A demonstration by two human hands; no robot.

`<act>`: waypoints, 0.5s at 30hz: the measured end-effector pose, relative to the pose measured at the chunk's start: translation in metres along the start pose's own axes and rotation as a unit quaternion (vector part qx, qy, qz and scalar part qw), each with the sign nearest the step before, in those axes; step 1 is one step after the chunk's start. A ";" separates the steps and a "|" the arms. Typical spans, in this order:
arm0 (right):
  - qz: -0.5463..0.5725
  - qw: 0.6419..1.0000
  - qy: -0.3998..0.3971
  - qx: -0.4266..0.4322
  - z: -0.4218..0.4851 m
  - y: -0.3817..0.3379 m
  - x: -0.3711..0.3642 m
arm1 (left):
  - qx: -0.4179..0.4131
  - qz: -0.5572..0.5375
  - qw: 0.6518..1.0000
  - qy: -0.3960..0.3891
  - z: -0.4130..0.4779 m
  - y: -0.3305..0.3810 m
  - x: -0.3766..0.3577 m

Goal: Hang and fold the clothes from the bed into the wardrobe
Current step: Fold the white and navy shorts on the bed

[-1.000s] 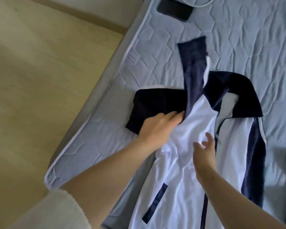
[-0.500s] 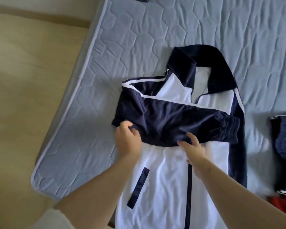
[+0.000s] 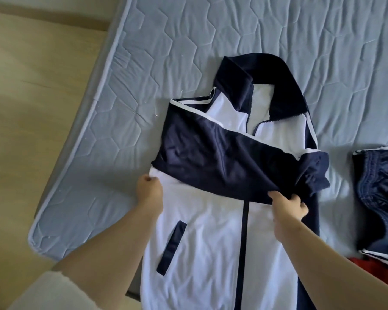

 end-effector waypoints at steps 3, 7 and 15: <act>-0.034 0.999 -0.026 0.031 -0.006 -0.003 -0.008 | 0.073 -0.028 0.997 0.002 0.015 0.002 0.001; 0.026 0.998 -0.042 0.031 -0.011 -0.006 -0.021 | 0.115 -0.124 0.977 -0.133 0.028 0.018 -0.021; 0.023 0.993 -0.089 0.073 -0.025 0.000 -0.053 | -0.101 -0.012 0.993 -0.067 0.057 0.046 -0.012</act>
Point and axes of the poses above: each hand's wrist, its own z-axis towards the middle knuckle, its own x-axis out of the back of the hand, y = z × x, the point moved 5 cm from there along z, towards the middle knuckle, and after that the axes turned 6 degrees about -x, right-handed, at the moved point
